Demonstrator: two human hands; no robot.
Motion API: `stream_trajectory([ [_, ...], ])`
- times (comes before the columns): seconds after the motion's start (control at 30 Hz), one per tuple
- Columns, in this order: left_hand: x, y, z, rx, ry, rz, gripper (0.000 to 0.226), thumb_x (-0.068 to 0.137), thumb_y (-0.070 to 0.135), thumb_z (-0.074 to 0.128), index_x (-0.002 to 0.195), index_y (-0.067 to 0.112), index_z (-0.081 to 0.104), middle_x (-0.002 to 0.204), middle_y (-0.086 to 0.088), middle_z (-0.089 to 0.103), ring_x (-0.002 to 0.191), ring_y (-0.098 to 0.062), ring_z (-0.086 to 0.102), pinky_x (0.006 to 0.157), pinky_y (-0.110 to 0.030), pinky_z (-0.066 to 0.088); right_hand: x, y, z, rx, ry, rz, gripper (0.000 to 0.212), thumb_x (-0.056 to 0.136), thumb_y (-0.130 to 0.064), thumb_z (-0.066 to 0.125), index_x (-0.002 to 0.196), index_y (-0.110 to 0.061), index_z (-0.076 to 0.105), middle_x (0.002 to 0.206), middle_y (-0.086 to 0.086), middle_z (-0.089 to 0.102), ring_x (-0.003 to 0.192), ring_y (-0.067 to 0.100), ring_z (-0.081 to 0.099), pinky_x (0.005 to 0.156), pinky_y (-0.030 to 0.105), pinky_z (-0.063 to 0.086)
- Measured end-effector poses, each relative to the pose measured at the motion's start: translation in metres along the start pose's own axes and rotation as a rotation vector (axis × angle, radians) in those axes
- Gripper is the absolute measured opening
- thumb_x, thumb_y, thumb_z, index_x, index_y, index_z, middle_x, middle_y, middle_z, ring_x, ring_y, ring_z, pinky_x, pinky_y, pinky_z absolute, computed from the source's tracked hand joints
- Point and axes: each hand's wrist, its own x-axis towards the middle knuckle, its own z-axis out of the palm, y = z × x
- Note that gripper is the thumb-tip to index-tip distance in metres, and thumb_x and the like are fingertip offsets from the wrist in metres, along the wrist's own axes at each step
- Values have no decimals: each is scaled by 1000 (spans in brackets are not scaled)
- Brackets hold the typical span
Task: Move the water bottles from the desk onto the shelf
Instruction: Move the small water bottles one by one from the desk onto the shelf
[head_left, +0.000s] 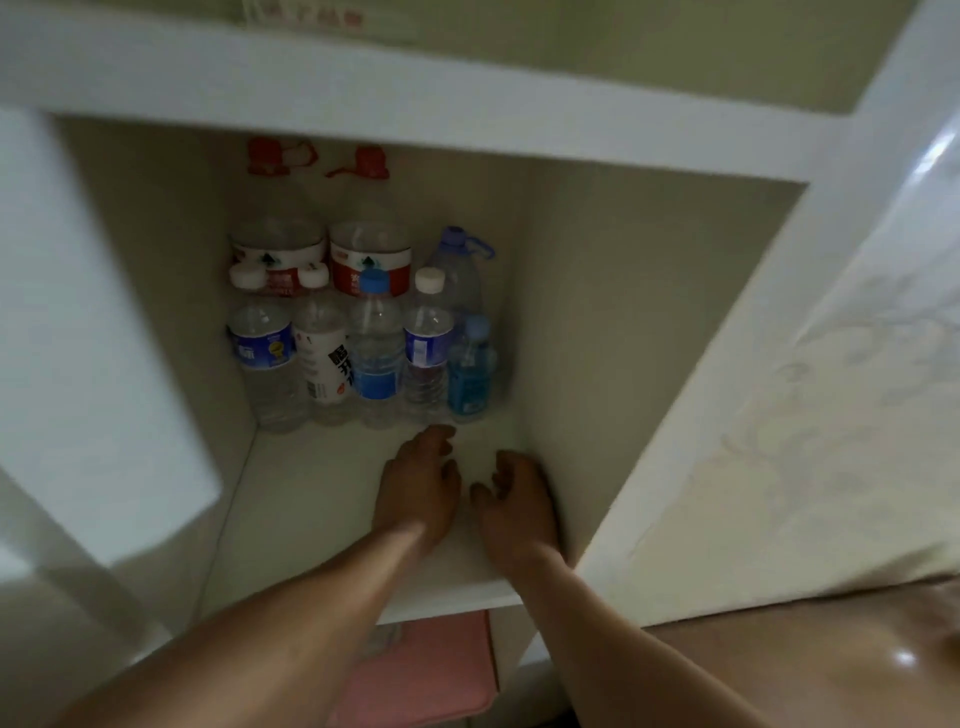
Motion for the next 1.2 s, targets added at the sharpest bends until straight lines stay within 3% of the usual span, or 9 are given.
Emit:
stream_trajectory([
  [0.07, -32, 20, -6, -120, 1, -15, 29, 105, 21, 56, 131, 35, 57, 114, 10, 68, 105, -18, 69, 91, -42, 59, -29, -6, -20, 55, -80, 37, 45, 87, -36, 72, 130, -28, 61, 130, 0, 68, 118, 20, 67, 108, 38, 54],
  [0.13, -72, 47, -10, -165, 24, 53, 20, 105, 21, 60, 116, 37, 60, 101, 15, 70, 92, -9, 70, 81, -38, 59, -64, -7, -46, -5, -132, -46, 44, 77, -47, 63, 115, -26, 69, 112, 0, 76, 103, 21, 72, 93, 38, 59],
  [0.23, -135, 91, 0, -112, -21, 202, 20, 100, 21, 67, 97, 40, 61, 85, 22, 71, 80, -3, 69, 71, -28, 52, -119, 15, -101, -88, -180, -76, 25, 83, -42, 61, 100, -28, 71, 93, -7, 75, 84, 7, 67, 78, 32, 53],
  [0.3, -165, 118, 22, -45, -187, 250, 8, 98, 39, 63, 96, 46, 60, 84, 28, 70, 74, 4, 68, 70, -26, 55, -146, 51, -148, -144, -159, -4, 15, 88, -42, 67, 97, -31, 70, 94, -9, 76, 83, 1, 66, 77, 23, 52],
  [0.43, -189, 169, 103, -9, -549, 326, 11, 103, 33, 62, 100, 43, 60, 81, 26, 69, 73, 8, 64, 64, -17, 51, -186, 148, -252, -201, 60, 244, 20, 85, -45, 75, 94, -28, 69, 94, -6, 74, 84, 5, 66, 72, 19, 51],
  [0.63, -218, 250, 238, 59, -824, 368, 6, 103, 32, 64, 98, 35, 63, 88, 14, 72, 83, -1, 66, 73, -22, 54, -244, 265, -397, -161, 347, 504, 16, 86, -37, 76, 89, -24, 66, 87, 1, 73, 83, 13, 69, 74, 30, 54],
  [0.9, -283, 378, 448, 117, -1032, 354, 2, 104, 26, 63, 106, 28, 64, 97, 8, 70, 85, -7, 64, 70, -22, 50, -260, 415, -574, -105, 480, 638, 22, 96, -38, 72, 111, -23, 67, 105, -9, 69, 95, 7, 64, 76, 19, 48],
  [1.1, -309, 488, 610, 96, -1061, 423, 30, 101, 22, 67, 130, 20, 60, 107, 1, 69, 99, -17, 64, 83, -26, 42, -208, 502, -720, -109, 642, 626, 45, 93, -35, 77, 128, -14, 60, 117, 4, 66, 109, 23, 65, 91, 33, 53],
  [1.2, -314, 535, 669, 102, -1051, 479, 47, 97, 21, 70, 142, 21, 56, 112, 2, 68, 104, -17, 66, 91, -28, 48, -176, 521, -779, -103, 819, 546, 60, 82, -36, 83, 132, -16, 56, 125, 7, 64, 116, 26, 66, 96, 36, 55],
])
